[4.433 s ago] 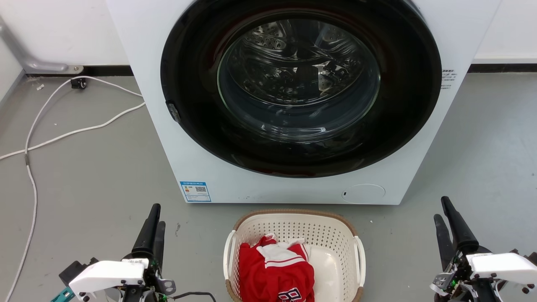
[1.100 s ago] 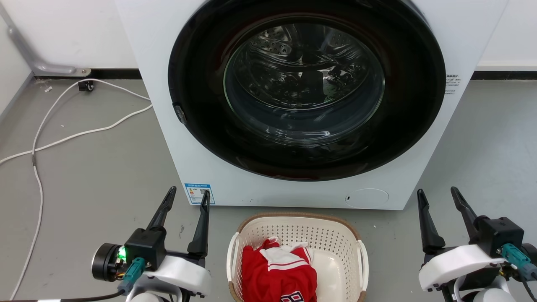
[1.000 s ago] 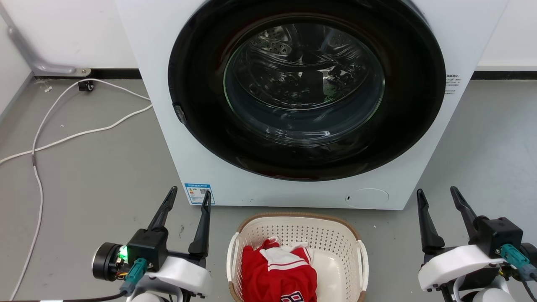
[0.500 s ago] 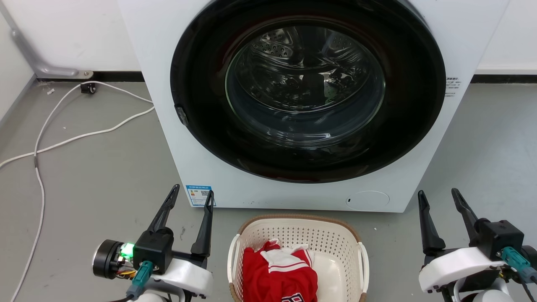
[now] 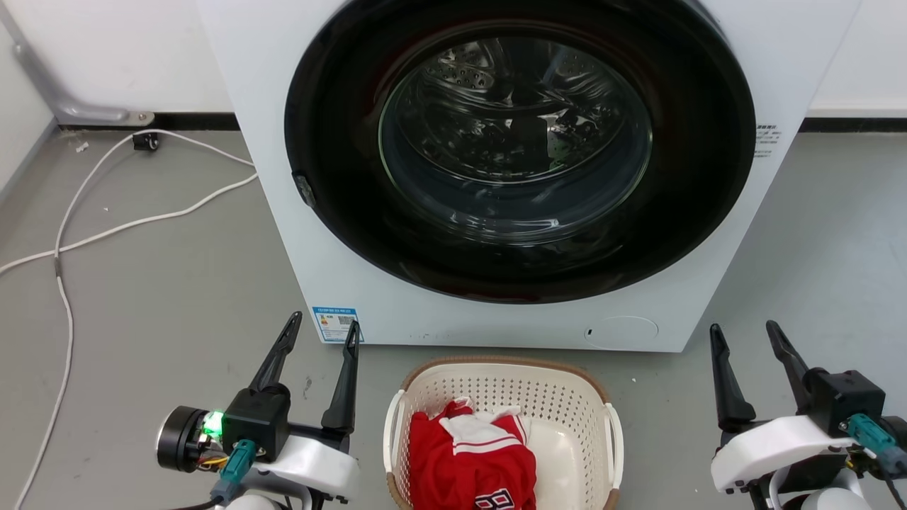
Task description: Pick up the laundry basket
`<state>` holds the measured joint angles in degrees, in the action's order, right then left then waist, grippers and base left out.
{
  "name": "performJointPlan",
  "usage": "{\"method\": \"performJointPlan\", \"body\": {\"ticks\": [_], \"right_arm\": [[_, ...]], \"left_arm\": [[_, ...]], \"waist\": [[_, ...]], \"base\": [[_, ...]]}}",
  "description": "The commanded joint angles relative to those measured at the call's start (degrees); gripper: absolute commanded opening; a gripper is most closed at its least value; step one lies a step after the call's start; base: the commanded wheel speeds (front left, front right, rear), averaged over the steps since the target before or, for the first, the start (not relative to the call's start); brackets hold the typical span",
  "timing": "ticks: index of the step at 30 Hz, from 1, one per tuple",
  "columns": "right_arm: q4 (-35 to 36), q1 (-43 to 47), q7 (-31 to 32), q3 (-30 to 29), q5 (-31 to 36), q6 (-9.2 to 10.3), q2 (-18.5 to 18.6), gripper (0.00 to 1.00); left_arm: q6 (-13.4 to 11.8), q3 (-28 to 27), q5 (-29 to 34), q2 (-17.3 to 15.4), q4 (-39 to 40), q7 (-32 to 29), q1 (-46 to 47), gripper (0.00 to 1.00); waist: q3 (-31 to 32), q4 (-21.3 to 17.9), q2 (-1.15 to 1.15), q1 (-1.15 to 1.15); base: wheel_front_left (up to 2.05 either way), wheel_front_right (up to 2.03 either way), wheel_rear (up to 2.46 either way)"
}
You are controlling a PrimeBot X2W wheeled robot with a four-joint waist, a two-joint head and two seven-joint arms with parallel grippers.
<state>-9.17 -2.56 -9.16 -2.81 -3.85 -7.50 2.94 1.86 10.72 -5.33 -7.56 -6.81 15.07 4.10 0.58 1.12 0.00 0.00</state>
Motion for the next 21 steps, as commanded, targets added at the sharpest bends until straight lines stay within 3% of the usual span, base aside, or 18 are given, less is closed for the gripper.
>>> {"method": "performJointPlan", "body": {"ticks": [1, 13, 21], "right_arm": [[-0.33, -0.80, 0.41, -0.51, 0.85, 0.01, -0.11, 1.00], [-5.51, -7.56, 1.38, -2.92, 4.20, 0.02, -0.10, 1.00], [-19.02, -16.32, 0.72, -1.82, 3.80, 0.02, -0.09, 1.00]], "left_arm": [[0.12, -0.18, -0.35, 0.10, -0.27, 0.15, 0.44, 1.00], [3.35, 0.61, -2.07, -0.74, -7.59, 0.14, 9.59, 1.00], [5.53, 3.53, -7.99, -0.68, -23.10, 0.14, 20.30, 1.00]], "waist": [[-0.52, -0.11, 0.00, 0.00], [-10.32, -1.28, 0.00, 0.00], [-20.09, -3.08, 0.00, 0.00]], "base": [[0.00, 0.00, 0.00], [0.00, 0.00, 0.00], [0.00, 0.00, 0.00]]}}
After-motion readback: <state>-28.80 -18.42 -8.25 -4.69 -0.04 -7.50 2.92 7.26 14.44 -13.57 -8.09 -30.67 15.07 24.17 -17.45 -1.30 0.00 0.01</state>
